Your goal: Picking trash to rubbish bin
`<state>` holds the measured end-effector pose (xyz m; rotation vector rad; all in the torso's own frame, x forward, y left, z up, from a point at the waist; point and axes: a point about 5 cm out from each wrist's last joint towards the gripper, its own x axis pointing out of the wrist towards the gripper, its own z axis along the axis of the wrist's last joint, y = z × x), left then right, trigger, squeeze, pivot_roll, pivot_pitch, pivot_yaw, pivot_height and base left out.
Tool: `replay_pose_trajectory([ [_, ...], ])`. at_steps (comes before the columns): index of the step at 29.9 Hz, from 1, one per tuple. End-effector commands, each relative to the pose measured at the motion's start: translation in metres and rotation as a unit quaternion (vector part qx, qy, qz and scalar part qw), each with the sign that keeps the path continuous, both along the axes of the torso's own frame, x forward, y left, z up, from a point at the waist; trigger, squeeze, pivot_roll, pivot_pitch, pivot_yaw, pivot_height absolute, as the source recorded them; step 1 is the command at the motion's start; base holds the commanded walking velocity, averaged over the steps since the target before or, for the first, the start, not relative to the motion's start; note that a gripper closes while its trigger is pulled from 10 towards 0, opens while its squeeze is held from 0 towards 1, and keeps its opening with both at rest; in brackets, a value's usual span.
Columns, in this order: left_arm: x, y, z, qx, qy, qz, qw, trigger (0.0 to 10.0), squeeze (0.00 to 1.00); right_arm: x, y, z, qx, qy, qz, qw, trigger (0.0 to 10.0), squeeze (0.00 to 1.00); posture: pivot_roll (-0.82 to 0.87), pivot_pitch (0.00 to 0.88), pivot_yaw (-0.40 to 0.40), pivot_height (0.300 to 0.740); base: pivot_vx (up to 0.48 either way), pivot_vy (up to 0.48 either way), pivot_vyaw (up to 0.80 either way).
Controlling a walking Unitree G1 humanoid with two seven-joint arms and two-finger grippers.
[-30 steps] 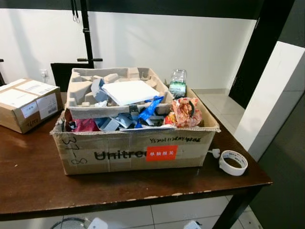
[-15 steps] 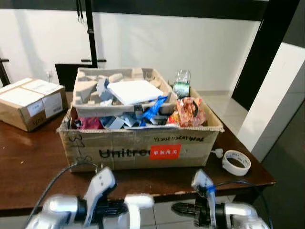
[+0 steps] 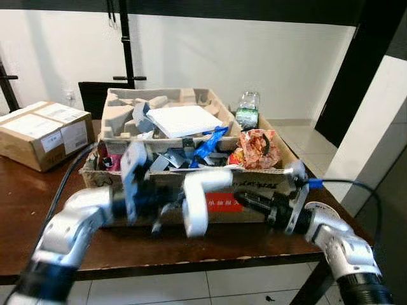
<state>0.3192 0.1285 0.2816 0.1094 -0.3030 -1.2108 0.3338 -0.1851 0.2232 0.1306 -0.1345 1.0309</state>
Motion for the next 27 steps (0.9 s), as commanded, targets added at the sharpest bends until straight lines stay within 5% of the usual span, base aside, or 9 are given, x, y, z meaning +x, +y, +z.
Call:
replay_pose_trajectory([
  [1,0.011,-0.002,0.014,-0.023,-0.038,0.04,0.998,10.0,0.0,-0.002,-0.002,0.012,0.011,-0.012,-0.002,1.0,10.0,0.0,-0.07,0.094,-0.029,0.74,0.0,0.0,0.0],
  [4,0.016,-0.003,0.021,-0.032,-0.05,0.053,0.997,10.0,0.0,-0.003,-0.001,0.014,0.012,-0.015,0.0,1.0,10.0,0.0,-0.07,0.093,-0.028,0.74,0.0,0.0,0.0],
  [7,0.038,-0.003,0.048,-0.014,-0.115,0.158,0.981,10.0,0.0,-0.006,0.003,0.033,0.025,-0.042,0.007,0.999,10.0,0.0,-0.07,0.096,-0.022,0.74,0.0,0.0,0.0],
  [11,0.044,0.0,0.052,0.0,-0.13,0.191,0.973,10.0,0.0,-0.007,0.003,0.039,0.027,-0.052,0.005,0.998,10.0,0.0,-0.07,0.098,-0.021,0.74,0.0,0.0,0.0],
  [12,0.053,0.005,0.057,0.012,-0.148,0.246,0.958,10.0,0.0,-0.007,0.003,0.049,0.029,-0.071,0.001,0.997,10.0,0.0,-0.07,0.099,-0.02,0.74,0.0,0.0,0.0],
  [14,0.056,0.006,0.059,0.014,-0.153,0.264,0.952,10.0,0.0,-0.007,0.004,0.052,0.031,-0.076,-0.001,0.997,10.0,0.0,-0.07,0.099,-0.02,0.74,0.0,0.0,0.0],
  [18,0.074,0.019,0.064,0.069,-0.192,0.368,0.907,10.0,0.0,-0.004,0.007,0.071,0.048,-0.111,-0.023,0.992,10.0,0.0,-0.07,0.103,-0.021,0.74,0.0,0.0,0.0],
  [24,0.088,0.024,0.065,0.081,-0.194,0.425,0.881,10.0,0.0,0.004,0.017,0.081,0.055,-0.122,-0.048,0.99,10.0,0.0,-0.07,0.108,-0.025,0.74,0.0,0.0,0.0],
  [27,0.091,0.024,0.071,0.061,-0.187,0.438,0.877,10.0,0.0,0.004,0.024,0.085,0.063,-0.125,-0.043,0.989,10.0,0.0,-0.07,0.116,-0.022,0.74,0.0,0.0,0.0],
])
